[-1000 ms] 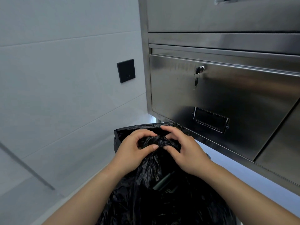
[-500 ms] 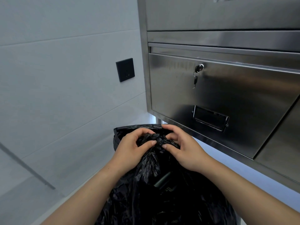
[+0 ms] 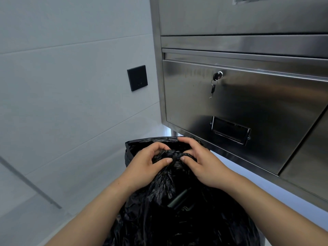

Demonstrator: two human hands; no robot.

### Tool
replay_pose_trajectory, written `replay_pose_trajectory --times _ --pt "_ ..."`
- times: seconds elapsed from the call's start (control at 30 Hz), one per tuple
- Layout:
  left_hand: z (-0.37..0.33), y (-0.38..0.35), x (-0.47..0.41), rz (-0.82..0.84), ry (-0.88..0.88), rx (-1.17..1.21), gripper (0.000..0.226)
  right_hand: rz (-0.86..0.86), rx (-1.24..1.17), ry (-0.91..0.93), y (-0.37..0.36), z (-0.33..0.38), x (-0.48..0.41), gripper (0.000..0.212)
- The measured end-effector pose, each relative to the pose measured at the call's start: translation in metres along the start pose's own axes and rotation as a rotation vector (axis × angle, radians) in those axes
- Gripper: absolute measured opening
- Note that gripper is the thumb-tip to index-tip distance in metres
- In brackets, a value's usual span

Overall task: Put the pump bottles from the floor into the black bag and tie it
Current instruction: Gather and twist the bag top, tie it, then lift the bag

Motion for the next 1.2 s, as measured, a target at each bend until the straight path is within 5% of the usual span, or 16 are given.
replay_pose_trajectory --times 0.2,0.53,1.2 --pt "0.003 -0.013 0.005 0.029 0.048 0.130 0.011 0.003 -0.051 -0.020 0.000 -0.003 0.001 0.043" --pt "0.010 0.004 0.001 -0.004 0.143 0.179 0.011 -0.146 0.079 0.330 0.009 0.030 0.011 0.020" --pt "0.000 0.000 0.000 0.034 0.239 0.434 0.015 -0.310 0.126 0.468 0.007 0.035 0.014 0.015"
Point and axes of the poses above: each hand's wrist, its own x-axis away from the middle knuckle, its own y-axis out of the back of the hand, z = x × y, the point moved 8 cm from there along -x, towards the middle knuckle, and after that the axes turned 10 degrees about -x, right-handed, at the moved point
